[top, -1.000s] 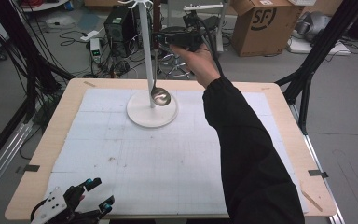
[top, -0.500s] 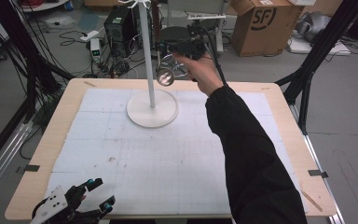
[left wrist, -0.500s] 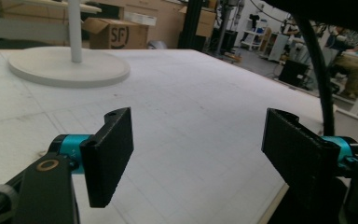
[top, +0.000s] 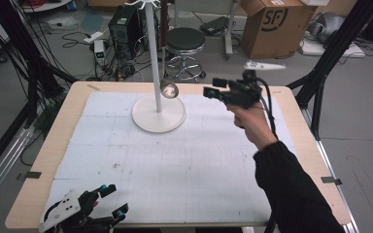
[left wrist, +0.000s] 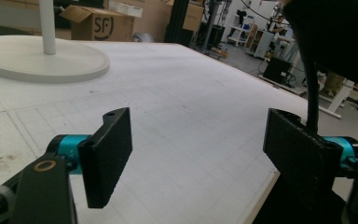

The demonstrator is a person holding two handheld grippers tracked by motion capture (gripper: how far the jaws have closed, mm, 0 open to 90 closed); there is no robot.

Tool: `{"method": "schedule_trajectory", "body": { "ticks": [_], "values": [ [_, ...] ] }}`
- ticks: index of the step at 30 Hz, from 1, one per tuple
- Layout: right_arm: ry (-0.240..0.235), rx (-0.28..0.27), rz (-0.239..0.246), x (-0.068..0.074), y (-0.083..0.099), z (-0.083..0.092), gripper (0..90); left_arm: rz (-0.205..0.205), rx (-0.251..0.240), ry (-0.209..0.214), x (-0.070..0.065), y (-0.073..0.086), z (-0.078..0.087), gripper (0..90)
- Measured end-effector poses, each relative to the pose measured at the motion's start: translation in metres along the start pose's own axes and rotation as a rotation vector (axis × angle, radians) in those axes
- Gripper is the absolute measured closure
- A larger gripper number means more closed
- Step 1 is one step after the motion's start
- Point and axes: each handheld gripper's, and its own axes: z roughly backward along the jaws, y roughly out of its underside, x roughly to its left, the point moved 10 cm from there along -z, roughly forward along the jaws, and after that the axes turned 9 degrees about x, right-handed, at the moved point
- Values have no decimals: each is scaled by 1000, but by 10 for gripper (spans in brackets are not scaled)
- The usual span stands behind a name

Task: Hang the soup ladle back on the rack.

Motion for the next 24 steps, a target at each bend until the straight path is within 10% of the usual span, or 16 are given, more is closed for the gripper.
{"method": "schedule_trajectory", "body": {
  "ticks": [12,18,24],
  "values": [
    [66,-94,-11,30,108,102,160,-3,36,20,13,-12,-34,226],
    [207,-7,81,43,165,111,158,-31,48,38,11,-15,-50,227],
    [227,9,84,55,204,96,161,-56,22,49,9,-19,-54,226]
  ]
}}
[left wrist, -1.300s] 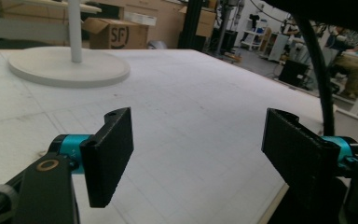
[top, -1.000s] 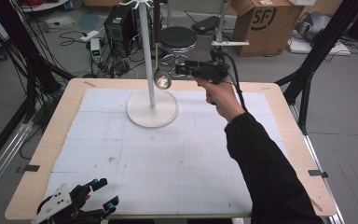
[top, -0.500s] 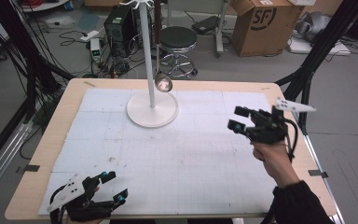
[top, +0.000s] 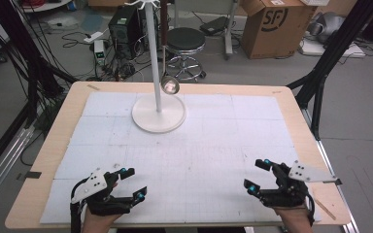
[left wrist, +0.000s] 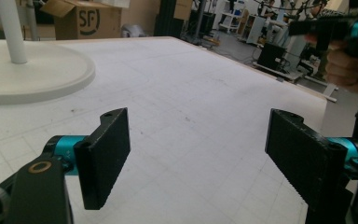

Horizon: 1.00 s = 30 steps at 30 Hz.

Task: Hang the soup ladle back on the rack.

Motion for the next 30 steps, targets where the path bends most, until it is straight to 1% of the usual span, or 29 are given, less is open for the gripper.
{"method": "schedule_trajectory", "body": {
  "ticks": [1,3,4,7,8,13,17,19,21,24,30],
  "values": [
    [-1,9,-6,2,5,-2,161,0,-4,-2,0,-1,0,226],
    [3,2,-14,3,12,-4,161,-1,-9,-6,1,-1,1,226],
    [-1,-3,-25,5,16,-4,161,3,-13,-5,1,-2,1,226],
    [0,-13,-49,7,23,-4,161,-3,-16,-15,2,-2,3,226],
    [1,-13,-48,7,25,-4,161,-5,-17,-15,2,-2,3,226],
    [-10,-22,-54,11,26,-5,161,-10,-19,-16,0,-2,5,226],
    [-24,-34,-74,12,29,-8,161,-6,-17,-5,-3,1,4,226],
    [-26,-29,-75,13,31,-9,161,4,-17,3,-5,3,3,226],
    [-28,-26,-70,14,31,-9,161,-5,-8,-7,-6,5,4,225],
    [-36,-27,-72,16,32,-9,161,10,-17,-1,-7,6,5,225],
    [-35,-18,-75,14,34,-11,161,-6,-10,2,-11,6,4,224]
  ]
}}
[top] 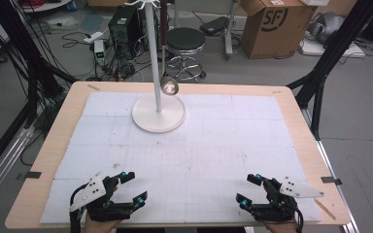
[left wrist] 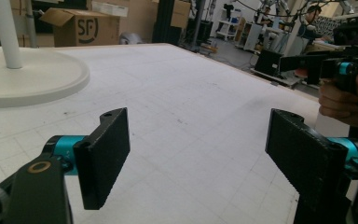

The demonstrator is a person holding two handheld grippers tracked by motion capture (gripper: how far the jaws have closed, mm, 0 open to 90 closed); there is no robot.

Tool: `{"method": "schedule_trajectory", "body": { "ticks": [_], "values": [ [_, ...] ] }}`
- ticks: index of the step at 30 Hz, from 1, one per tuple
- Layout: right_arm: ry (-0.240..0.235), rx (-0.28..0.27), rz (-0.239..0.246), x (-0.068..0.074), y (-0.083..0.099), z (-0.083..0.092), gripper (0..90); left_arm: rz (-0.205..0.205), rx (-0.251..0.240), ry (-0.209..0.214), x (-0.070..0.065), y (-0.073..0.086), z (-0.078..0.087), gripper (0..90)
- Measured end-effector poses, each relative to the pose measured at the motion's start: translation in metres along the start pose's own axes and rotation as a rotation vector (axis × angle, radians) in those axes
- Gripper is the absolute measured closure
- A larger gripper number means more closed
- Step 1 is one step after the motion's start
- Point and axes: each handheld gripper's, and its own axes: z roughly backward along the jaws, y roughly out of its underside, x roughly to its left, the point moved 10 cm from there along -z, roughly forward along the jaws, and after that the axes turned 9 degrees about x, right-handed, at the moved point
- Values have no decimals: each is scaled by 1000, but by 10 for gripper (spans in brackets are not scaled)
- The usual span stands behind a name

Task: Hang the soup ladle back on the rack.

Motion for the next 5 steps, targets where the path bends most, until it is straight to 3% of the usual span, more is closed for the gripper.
{"method": "schedule_trajectory", "body": {
  "ticks": [5],
  "values": [
    [-1,0,-4,-1,0,-1,160,-5,2,-2,0,1,0,222]
  ]
}}
